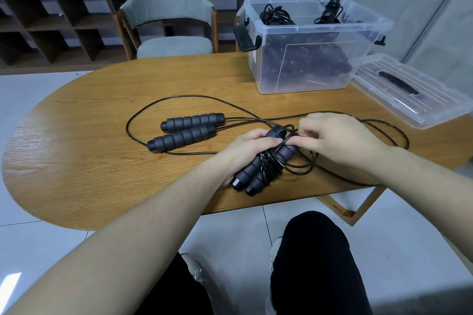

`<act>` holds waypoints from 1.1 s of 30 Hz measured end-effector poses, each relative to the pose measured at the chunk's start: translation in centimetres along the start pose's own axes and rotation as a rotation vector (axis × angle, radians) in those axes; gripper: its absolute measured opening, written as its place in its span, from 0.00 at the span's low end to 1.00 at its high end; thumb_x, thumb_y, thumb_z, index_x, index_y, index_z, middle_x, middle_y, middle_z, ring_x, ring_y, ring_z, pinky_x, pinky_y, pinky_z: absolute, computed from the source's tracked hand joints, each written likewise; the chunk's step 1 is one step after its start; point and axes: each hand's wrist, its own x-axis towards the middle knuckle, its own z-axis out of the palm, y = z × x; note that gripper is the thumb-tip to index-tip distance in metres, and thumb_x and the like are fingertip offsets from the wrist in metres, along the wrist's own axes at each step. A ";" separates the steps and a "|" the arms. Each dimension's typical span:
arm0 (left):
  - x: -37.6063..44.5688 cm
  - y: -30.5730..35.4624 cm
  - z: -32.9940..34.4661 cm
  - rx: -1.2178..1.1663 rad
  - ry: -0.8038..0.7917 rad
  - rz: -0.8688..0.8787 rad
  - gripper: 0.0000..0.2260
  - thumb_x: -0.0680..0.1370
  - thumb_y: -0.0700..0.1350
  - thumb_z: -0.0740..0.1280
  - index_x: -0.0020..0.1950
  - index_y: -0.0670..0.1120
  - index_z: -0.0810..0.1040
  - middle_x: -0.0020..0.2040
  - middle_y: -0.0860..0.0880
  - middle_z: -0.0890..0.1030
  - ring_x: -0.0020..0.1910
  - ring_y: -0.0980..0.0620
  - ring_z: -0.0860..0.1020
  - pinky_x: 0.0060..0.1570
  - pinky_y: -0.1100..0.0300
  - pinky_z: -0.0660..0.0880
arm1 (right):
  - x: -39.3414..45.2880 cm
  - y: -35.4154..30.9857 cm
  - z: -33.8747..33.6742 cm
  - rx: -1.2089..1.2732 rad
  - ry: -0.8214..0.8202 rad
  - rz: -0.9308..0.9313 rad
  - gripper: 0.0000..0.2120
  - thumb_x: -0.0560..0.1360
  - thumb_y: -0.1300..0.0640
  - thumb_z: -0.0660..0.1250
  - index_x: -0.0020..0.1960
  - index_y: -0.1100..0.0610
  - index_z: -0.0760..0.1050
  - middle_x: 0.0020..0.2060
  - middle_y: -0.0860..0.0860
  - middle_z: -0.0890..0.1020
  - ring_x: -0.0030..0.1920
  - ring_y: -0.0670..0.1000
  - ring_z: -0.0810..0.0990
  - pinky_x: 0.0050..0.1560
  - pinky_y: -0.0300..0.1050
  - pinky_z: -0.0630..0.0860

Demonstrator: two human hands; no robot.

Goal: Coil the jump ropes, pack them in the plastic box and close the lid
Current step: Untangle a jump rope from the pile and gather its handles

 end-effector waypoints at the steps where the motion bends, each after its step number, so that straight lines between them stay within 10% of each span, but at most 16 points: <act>1: 0.0 -0.1 0.1 0.010 0.021 0.011 0.10 0.77 0.51 0.72 0.56 0.51 0.80 0.49 0.38 0.84 0.42 0.37 0.83 0.47 0.35 0.81 | 0.1 -0.2 -0.1 0.056 -0.004 0.041 0.19 0.74 0.35 0.62 0.38 0.50 0.67 0.34 0.47 0.75 0.37 0.50 0.72 0.36 0.46 0.68; 8: -0.1 -0.9 0.7 0.053 0.187 0.109 0.06 0.78 0.50 0.70 0.53 0.51 0.81 0.43 0.46 0.85 0.40 0.45 0.83 0.50 0.38 0.81 | 0.8 -1.6 -1.2 0.463 -0.018 0.169 0.10 0.76 0.46 0.67 0.56 0.41 0.74 0.34 0.46 0.75 0.36 0.46 0.74 0.42 0.47 0.72; 18: -0.5 -1.1 1.2 0.220 0.272 0.181 0.10 0.75 0.57 0.70 0.51 0.54 0.81 0.46 0.50 0.86 0.45 0.50 0.84 0.50 0.52 0.79 | 3.7 -5.0 -1.9 -0.255 -0.114 0.004 0.06 0.76 0.52 0.63 0.52 0.46 0.75 0.39 0.45 0.76 0.44 0.53 0.76 0.43 0.46 0.66; 25: -1.9 0.4 1.3 0.077 0.363 0.035 0.20 0.83 0.60 0.53 0.48 0.50 0.80 0.43 0.46 0.84 0.47 0.46 0.84 0.57 0.50 0.79 | 4.1 -6.1 -0.7 -0.088 0.214 -0.070 0.05 0.75 0.55 0.64 0.50 0.54 0.74 0.34 0.47 0.75 0.40 0.56 0.75 0.37 0.47 0.68; 33: -1.3 0.1 0.8 -0.134 0.286 -0.031 0.11 0.85 0.41 0.56 0.47 0.46 0.75 0.34 0.49 0.81 0.28 0.58 0.81 0.32 0.63 0.79 | 3.1 -7.4 1.0 -0.169 0.370 -0.604 0.09 0.81 0.58 0.61 0.51 0.54 0.80 0.41 0.49 0.82 0.43 0.56 0.75 0.43 0.50 0.65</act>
